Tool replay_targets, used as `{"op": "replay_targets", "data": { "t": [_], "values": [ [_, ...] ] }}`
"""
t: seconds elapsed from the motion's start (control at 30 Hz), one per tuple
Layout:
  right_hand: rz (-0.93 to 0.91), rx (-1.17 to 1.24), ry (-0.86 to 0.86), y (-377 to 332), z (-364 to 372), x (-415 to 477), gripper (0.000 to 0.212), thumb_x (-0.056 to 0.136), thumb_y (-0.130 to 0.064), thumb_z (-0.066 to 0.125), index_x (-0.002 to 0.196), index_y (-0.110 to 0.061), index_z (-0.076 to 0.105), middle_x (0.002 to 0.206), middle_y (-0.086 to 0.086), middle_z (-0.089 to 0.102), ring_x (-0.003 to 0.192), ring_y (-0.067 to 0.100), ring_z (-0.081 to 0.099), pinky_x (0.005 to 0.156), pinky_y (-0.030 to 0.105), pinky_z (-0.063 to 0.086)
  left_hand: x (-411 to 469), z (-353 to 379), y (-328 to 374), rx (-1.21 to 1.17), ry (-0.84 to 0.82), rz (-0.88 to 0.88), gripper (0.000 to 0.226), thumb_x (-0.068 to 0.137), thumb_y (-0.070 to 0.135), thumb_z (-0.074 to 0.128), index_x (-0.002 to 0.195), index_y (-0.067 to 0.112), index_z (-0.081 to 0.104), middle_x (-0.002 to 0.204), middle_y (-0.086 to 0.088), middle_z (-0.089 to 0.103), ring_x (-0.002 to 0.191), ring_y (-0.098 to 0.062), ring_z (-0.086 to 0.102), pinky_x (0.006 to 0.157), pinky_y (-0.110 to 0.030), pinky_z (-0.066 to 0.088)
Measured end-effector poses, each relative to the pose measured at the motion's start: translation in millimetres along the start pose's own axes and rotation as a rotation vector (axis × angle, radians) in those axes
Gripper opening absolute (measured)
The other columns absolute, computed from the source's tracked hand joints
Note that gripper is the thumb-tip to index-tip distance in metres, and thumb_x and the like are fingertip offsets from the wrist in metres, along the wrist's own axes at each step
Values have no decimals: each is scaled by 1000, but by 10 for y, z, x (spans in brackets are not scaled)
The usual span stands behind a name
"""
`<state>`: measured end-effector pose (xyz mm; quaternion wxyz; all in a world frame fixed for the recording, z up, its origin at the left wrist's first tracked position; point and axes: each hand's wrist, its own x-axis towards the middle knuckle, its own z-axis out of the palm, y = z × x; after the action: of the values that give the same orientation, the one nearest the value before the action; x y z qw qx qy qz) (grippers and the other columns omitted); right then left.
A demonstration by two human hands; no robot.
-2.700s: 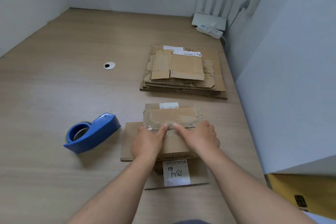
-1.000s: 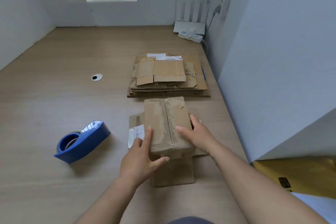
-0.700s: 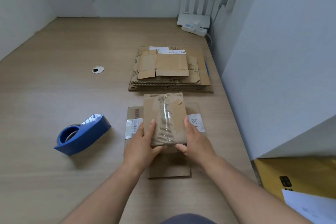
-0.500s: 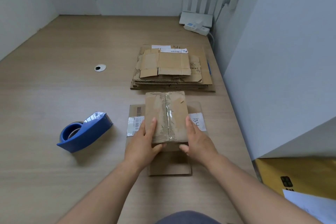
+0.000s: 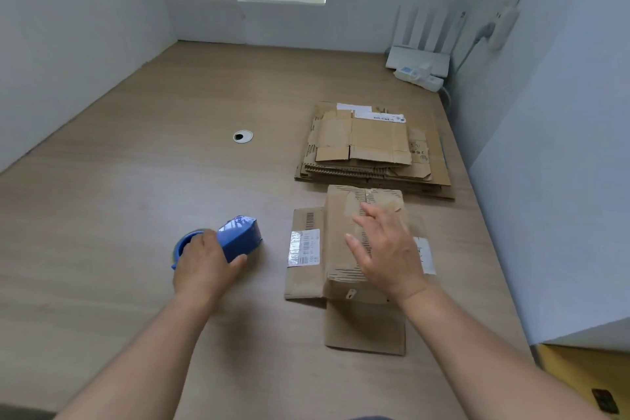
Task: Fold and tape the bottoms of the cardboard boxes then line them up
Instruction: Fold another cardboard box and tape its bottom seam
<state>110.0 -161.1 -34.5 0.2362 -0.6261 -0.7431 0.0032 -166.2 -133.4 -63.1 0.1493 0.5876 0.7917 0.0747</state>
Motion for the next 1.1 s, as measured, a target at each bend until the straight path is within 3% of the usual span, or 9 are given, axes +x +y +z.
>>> {"op": "replay_targets", "data": {
  "t": [0.1, 0.23, 0.37, 0.53, 0.7, 0.77, 0.9, 1.1],
  "values": [
    [-63, 22, -27, -180, 115, 30, 40, 85, -35, 45, 103, -8, 69, 109, 12, 64, 97, 28, 64, 85, 43, 53, 143, -52, -16, 183, -126, -45, 46, 83, 54, 60, 105, 15, 52, 96, 2, 60, 86, -19, 55, 68, -28, 42],
    [-118, 47, -16, -341, 237, 58, 34, 83, -31, 46, 96, -11, 71, 105, 9, 66, 94, 24, 64, 86, 37, 50, 295, -133, -1, 236, -192, -74, 29, 83, 49, 58, 81, 22, 48, 73, 7, 53, 74, -15, 53, 58, -24, 35],
    [-70, 141, -27, -379, 276, 76, 31, 84, -31, 48, 94, -14, 72, 101, 3, 66, 94, 17, 59, 85, 30, 48, 371, -182, -19, 133, -204, 25, 32, 80, 52, 62, 84, 22, 53, 84, 7, 59, 76, -15, 56, 56, -25, 36],
    [330, 640, -124, -314, -16, 144, 25, 86, -26, 67, 111, -21, 66, 100, -11, 60, 93, 3, 56, 84, 17, 42, 111, -419, 178, -297, -437, 277, 20, 76, 38, 76, 88, 28, 63, 84, 10, 65, 77, -11, 61, 65, -26, 45],
    [442, 980, -311, -172, -254, 133, 51, 78, -28, 75, 124, -28, 55, 115, -9, 60, 106, 6, 56, 92, 27, 50, -146, -576, 497, -343, -636, 436, 21, 72, 31, 81, 87, 35, 67, 79, 14, 70, 73, -3, 64, 64, -17, 47],
    [437, 1042, -322, -139, -305, 93, 42, 83, -15, 72, 119, -27, 55, 112, -8, 62, 103, 7, 58, 89, 25, 51, -212, -579, 622, -333, -680, 481, 23, 72, 30, 81, 88, 37, 66, 80, 19, 70, 73, 0, 64, 65, -16, 47],
    [428, 1106, -276, -45, -440, -7, 16, 85, -1, 65, 89, -16, 65, 86, -2, 67, 79, 4, 62, 76, 18, 50, -298, -563, 783, -302, -731, 517, 24, 72, 29, 81, 89, 38, 66, 84, 21, 70, 76, 0, 64, 71, -18, 52],
    [432, 1077, -181, 62, -529, -127, 17, 86, -1, 63, 75, -14, 65, 73, -2, 62, 66, 0, 56, 64, 13, 45, -366, -541, 958, -247, -732, 553, 21, 74, 32, 80, 87, 39, 65, 85, 11, 70, 79, -6, 65, 72, -19, 51]
  ]
}}
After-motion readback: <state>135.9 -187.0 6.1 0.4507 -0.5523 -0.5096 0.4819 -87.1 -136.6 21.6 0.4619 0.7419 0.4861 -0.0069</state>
